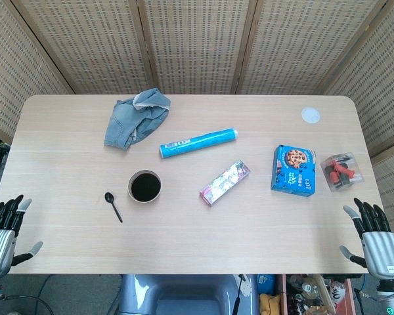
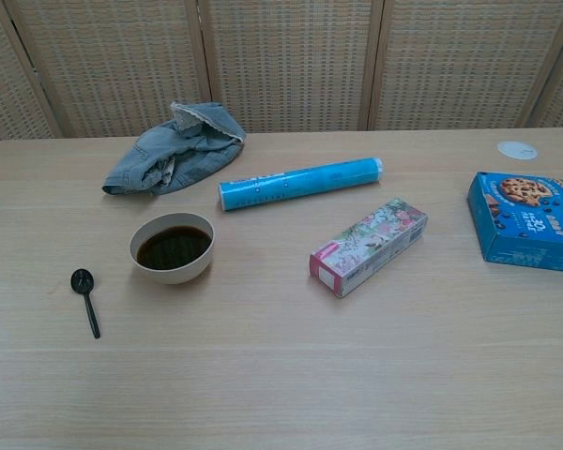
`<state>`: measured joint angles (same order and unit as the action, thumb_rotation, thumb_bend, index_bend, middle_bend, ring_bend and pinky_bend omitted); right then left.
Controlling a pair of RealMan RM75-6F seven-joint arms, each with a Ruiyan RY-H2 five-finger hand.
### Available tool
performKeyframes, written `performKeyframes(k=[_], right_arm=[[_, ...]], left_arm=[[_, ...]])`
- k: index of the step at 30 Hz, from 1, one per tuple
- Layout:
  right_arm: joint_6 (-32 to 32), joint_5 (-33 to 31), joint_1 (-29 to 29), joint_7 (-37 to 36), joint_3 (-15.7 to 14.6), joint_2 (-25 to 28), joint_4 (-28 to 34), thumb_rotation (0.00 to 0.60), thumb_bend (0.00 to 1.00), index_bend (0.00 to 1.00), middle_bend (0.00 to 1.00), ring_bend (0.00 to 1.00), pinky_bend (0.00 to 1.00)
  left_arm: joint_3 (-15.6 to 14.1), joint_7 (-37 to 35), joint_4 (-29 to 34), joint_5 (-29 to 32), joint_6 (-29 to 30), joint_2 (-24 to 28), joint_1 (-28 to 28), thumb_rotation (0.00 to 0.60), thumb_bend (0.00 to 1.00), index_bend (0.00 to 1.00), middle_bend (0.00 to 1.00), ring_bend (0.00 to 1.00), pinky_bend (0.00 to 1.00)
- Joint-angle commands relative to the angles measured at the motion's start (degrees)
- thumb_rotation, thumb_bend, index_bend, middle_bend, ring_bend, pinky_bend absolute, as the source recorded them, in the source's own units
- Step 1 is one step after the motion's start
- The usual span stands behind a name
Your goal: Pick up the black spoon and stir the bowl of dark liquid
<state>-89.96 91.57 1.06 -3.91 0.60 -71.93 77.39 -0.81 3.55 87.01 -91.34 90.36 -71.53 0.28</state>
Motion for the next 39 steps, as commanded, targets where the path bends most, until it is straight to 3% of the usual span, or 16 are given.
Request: performKeyframes(k=[1, 20, 22, 23, 27, 30, 35, 39], right_arm=[[0.0, 0.0, 0.0, 0.0, 0.0, 0.0, 0.0, 0.6, 0.21, 0.17, 0.11, 0.0, 0.0], [0.4, -0.4, 0.1, -0.6, 0.2, -0.3, -0.6, 0.6, 0.21, 0.17, 0.11, 0.0, 0.0], [0.5, -0.5, 0.1, -0.6, 0.2, -0.3, -0.6, 0.6, 0.21, 0.17, 0.11, 0.0, 0.0], [0.5, -0.5, 0.1, -0.6, 0.2, -0.3, -0.6, 0.6, 0.21, 0.17, 0.11, 0.0, 0.0], [0.5, -0.6, 0.0, -0.6, 0.2, -0.3, -0.7, 0.6, 0.21, 0.17, 0.11, 0.0, 0.0], [0.5, -0.7, 0.0, -0.6, 0.2, -0.3, -0.7, 0.6, 0.21, 0.17, 0.12, 0.0, 0.0], [0.3, -0.7, -0.2, -0.6, 0.2, -0.2, -0.6, 0.6, 0.21, 0.17, 0.12, 0.0, 0.0], [0.3, -0.9, -0.3, -0.6, 0.2, -0.2, -0.6, 0.6, 0.21, 0.17, 0.12, 0.0, 0.0]], left_arm=[[0.0, 0.1, 0.0, 0.0, 0.0, 0.0, 0.0, 0.6, 0.21, 0.0, 0.0, 0.0, 0.0], [-0.2, 2.6, 0.7, -1.3, -2.2, 0.6, -2.0, 0.6, 0.21, 0.0, 0.0, 0.0, 0.0], [-0.3, 3.6, 1.0, -1.8, -3.0, 0.8, -2.6, 0.6, 0.21, 0.0, 0.01, 0.0, 0.03], [-0.4, 4.1, 1.2, -2.1, -3.4, 1.0, -3.0, 0.6, 0.21, 0.0, 0.02, 0.0, 0.09], [-0.8, 6.1, 2.2, -2.8, -5.4, 1.9, -4.2, 0.6, 0.21, 0.0, 0.16, 0.14, 0.4], [-1.0, 8.2, 2.9, -3.2, -7.2, 2.8, -5.4, 0.6, 0.21, 0.0, 0.31, 0.3, 0.51], [-2.0, 13.3, 6.7, -3.4, -15.3, 6.2, -9.5, 0.6, 0.21, 0.02, 0.59, 0.57, 0.64], [-2.3, 16.7, 10.7, -1.3, -22.1, 8.7, -12.6, 0.6, 0.27, 0.04, 0.72, 0.69, 0.68]])
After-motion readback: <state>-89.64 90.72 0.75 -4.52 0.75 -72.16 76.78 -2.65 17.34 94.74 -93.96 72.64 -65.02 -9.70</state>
